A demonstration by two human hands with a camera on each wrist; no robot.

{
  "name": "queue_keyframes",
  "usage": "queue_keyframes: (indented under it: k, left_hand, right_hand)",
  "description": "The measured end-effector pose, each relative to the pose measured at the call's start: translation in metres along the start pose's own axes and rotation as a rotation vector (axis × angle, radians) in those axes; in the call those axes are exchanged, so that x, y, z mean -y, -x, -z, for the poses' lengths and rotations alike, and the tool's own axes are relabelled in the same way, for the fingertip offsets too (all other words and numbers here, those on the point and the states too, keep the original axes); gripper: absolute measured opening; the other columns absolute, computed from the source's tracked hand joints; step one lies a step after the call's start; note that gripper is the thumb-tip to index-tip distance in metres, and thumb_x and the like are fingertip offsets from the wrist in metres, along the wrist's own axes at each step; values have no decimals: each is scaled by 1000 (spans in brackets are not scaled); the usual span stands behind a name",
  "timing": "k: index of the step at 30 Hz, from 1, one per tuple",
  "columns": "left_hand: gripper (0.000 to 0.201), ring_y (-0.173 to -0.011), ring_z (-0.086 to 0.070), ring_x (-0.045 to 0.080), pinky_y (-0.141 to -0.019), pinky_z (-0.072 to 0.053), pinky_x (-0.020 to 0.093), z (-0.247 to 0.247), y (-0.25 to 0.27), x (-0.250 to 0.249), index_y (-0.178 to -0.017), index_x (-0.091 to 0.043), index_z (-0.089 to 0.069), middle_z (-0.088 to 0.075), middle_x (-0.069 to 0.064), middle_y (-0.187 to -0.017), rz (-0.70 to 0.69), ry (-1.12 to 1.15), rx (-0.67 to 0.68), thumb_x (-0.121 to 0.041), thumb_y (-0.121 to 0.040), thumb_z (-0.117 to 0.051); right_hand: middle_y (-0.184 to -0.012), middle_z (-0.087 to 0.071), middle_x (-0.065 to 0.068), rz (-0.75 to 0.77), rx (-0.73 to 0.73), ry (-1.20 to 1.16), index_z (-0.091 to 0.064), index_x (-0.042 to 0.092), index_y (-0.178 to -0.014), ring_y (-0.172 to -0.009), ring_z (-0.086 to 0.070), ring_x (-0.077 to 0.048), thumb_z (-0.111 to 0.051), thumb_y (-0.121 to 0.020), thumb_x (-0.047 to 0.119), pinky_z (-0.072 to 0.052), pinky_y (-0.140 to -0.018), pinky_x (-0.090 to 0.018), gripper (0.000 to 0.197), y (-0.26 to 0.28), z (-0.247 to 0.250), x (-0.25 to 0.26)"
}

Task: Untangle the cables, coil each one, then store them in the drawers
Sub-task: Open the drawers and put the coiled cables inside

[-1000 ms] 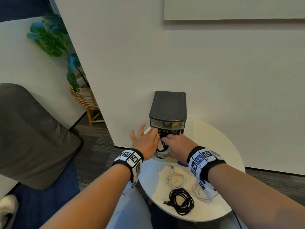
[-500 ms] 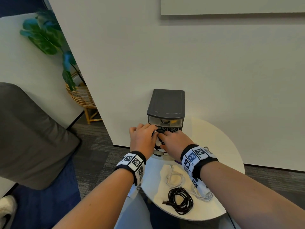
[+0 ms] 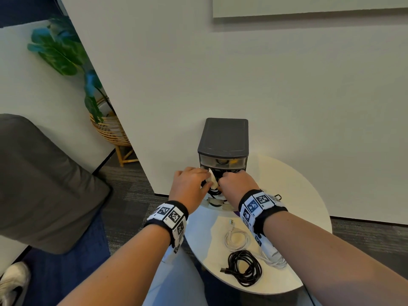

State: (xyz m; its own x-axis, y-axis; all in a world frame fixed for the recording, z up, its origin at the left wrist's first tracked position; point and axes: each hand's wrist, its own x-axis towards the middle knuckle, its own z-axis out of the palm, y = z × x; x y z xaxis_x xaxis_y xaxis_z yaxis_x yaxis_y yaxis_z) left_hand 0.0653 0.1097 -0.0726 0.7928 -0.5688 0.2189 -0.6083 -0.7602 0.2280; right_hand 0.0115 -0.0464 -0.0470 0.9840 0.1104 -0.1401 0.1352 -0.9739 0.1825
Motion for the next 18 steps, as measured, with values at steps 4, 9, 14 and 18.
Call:
queue_keyframes:
  k: [4,9,14,18]
  left_hand:
    - [30,-139,-37,23,-107,-30,42,0,0,-11,-133,-23,-56,-50,-7,-146,-48,-173,101,-28,-106,-43]
    - [56,-154,-17,25,-121,-17,52,-2,1,-12,-156,-21,-29,-21,-2,-167,-13,-111,261,-20,-102,-45]
    - [59,-156,-8,27,-124,-11,55,-4,2,-10,-161,-26,-16,-11,-4,-170,34,-66,360,-24,-106,-39]
    - [51,-155,-16,25,-120,-15,53,-2,-2,-17,-156,-29,-29,-26,-9,-165,87,-52,305,-43,-108,-33]
  right_hand:
    - [-112,-65,-11,-49,25,-54,-63,7,-116,-104,-64,-33,-51,-103,17,-49,-87,-38,20,-2,5,-1]
    - [-96,-70,-3,-33,-139,-545,-74,14,-102,-88,-64,-19,-54,-101,26,-44,-76,-27,23,12,6,-38]
    - [-84,-70,-2,-377,-271,-741,-73,12,-87,-84,-67,-24,-55,-99,26,-48,-74,-29,25,44,-2,-102]
    - [-119,-65,-11,-566,174,-637,-66,9,-118,-107,-64,-31,-49,-102,46,-53,-92,-38,44,58,-22,-115]
